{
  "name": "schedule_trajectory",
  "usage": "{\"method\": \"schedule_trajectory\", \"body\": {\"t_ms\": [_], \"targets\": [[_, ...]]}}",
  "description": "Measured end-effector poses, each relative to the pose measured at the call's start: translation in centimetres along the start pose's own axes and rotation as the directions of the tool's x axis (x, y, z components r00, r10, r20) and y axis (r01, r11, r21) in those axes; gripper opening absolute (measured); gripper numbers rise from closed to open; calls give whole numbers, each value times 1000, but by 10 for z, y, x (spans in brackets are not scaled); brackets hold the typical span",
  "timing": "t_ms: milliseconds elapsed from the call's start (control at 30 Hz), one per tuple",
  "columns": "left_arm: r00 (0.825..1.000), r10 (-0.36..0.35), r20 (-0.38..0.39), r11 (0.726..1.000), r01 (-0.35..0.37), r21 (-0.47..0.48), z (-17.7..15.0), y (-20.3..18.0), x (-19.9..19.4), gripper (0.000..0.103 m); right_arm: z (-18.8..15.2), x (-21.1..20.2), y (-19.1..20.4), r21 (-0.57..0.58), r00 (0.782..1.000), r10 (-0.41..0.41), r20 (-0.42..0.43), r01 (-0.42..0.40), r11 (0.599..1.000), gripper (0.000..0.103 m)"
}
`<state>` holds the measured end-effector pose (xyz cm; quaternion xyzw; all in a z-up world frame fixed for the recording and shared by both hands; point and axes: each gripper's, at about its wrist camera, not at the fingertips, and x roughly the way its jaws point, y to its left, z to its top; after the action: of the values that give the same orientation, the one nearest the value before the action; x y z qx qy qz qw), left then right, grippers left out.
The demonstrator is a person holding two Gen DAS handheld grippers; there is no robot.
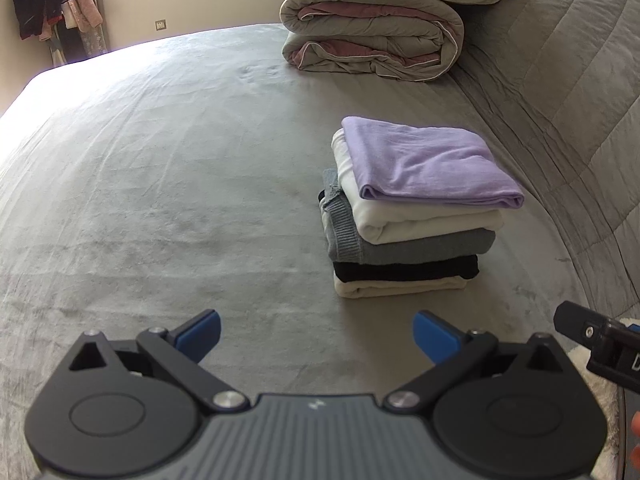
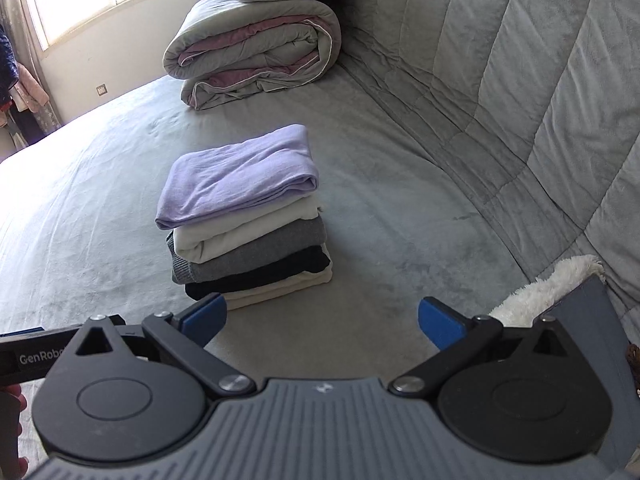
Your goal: Fold clothes
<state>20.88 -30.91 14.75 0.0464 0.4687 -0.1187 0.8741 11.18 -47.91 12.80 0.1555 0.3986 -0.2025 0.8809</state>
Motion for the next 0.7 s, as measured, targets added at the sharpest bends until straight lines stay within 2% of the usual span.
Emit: {"method": "schedule_trajectory", "body": {"t_ms": [700], "targets": [[1000,30,4,1000,-30,4,2,9,-9,103,5,-7,-13,52,1000,-7,-15,8,999,103]]}}
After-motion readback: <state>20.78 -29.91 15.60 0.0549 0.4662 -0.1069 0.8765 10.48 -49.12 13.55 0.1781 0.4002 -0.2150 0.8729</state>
